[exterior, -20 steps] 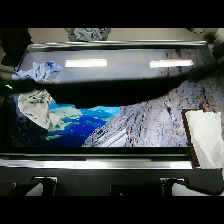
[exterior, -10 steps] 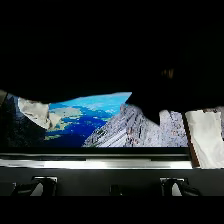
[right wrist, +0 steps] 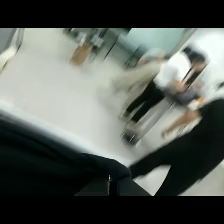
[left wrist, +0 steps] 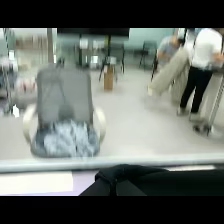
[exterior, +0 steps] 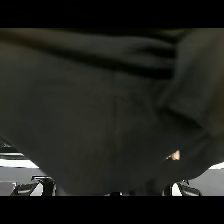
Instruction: Fold the shirts.
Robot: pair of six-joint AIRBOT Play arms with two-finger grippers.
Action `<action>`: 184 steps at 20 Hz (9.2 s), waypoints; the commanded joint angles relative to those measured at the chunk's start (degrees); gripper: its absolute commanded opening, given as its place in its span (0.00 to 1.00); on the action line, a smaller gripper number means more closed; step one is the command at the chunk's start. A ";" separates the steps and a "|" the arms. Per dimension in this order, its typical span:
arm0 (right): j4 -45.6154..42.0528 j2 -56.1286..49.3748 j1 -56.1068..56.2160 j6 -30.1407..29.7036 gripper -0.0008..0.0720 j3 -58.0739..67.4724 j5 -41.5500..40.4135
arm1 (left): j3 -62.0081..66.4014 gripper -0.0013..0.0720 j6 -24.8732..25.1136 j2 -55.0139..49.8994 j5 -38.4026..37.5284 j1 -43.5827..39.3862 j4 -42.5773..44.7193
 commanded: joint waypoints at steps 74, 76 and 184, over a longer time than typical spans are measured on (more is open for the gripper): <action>11.08 -17.66 0.07 1.70 0.84 -79.84 1.99 | -59.98 0.05 9.38 -33.33 -7.91 4.55 -8.31; 12.24 -17.66 0.07 1.44 0.78 -80.19 -0.96 | -59.98 0.05 9.38 -33.33 -7.93 4.55 -8.31; 53.00 -39.21 30.91 1.95 0.06 -39.52 -13.38 | -15.15 0.05 -17.27 -28.48 1.81 -17.00 13.46</action>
